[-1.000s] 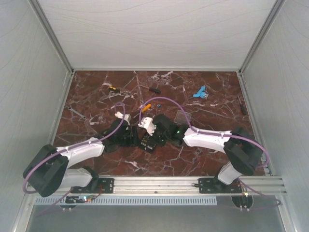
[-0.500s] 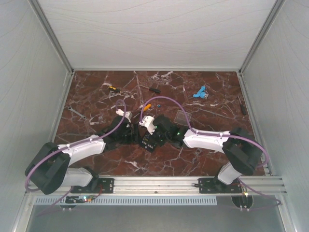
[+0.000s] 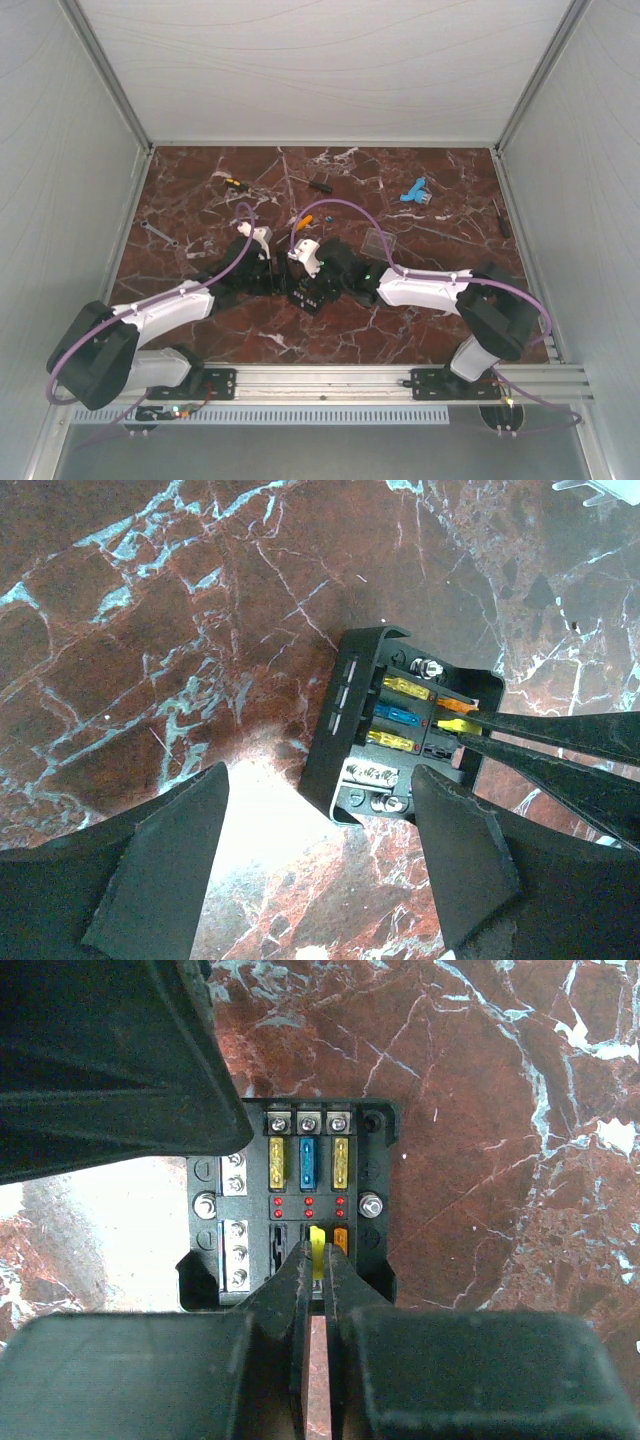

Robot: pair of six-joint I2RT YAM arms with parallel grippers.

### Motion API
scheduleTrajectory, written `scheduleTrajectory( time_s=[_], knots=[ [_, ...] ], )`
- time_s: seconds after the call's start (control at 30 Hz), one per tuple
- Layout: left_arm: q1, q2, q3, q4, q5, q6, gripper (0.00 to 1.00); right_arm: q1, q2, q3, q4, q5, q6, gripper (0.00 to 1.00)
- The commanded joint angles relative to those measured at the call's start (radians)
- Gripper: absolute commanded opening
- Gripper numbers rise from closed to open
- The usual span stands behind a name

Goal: Snap on the fuse box
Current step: Install the fuse at the fuse box base.

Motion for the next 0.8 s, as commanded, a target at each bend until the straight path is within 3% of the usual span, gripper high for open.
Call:
scheduleTrajectory(
  time_s=[0.0, 0.77],
  knots=[
    [0.006, -0.015, 0.001, 0.045, 0.029, -0.013, 0.75, 0.007, 0.020, -0.009, 0.037, 0.001, 0.018, 0.00],
    [0.026, 0.003, -0.010, 0.064, 0.069, -0.019, 0.76, 0.015, 0.006, -0.023, -0.016, -0.009, 0.009, 0.02]
  ],
)
